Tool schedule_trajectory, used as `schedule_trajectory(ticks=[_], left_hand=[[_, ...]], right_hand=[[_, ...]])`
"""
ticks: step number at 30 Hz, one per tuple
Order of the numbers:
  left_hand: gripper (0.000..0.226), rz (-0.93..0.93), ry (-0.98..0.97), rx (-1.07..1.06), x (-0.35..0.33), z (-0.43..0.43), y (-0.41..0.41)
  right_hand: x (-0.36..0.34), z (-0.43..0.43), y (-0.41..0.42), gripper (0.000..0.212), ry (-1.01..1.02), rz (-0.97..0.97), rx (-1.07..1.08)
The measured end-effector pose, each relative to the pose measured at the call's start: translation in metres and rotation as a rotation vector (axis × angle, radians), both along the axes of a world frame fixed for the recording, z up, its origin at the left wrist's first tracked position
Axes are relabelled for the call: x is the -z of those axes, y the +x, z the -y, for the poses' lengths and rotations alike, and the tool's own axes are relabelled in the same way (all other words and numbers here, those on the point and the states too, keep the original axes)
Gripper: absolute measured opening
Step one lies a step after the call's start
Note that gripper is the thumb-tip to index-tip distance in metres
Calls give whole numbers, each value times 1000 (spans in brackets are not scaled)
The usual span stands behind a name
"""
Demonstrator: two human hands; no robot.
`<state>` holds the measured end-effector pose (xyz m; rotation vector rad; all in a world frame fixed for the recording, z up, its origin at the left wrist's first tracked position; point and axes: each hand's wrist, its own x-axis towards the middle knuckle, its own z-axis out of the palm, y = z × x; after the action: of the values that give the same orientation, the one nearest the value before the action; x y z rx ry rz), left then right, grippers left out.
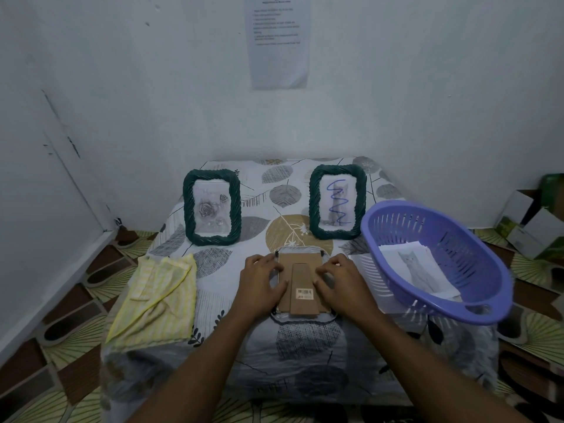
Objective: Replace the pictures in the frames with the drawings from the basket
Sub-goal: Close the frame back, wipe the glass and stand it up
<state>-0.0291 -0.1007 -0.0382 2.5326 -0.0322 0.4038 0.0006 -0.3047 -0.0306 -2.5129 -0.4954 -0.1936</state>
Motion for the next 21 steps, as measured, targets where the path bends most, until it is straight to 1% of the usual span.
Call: schedule_trajectory(ticks=[3, 7, 9, 12, 17, 21], left_hand=[[34, -7, -55, 0, 2, 0, 2], [40, 4, -41, -7, 7, -1, 3], [39, 0, -43, -8, 8, -2, 4], [40, -18, -34, -9, 9, -3, 4], [50, -45, -8, 0, 7, -1, 3], [41, -42, 7, -2, 7, 0, 2]], right_hand=[[2, -1, 7, 25, -6, 31, 37], [5, -4, 19, 43, -41, -2, 88], [8, -5, 21, 47, -50, -15, 110], [12, -5, 22, 47, -43, -7, 118], [13, -5, 22, 46, -43, 13, 121], [13, -6, 21, 46, -59, 4, 126]])
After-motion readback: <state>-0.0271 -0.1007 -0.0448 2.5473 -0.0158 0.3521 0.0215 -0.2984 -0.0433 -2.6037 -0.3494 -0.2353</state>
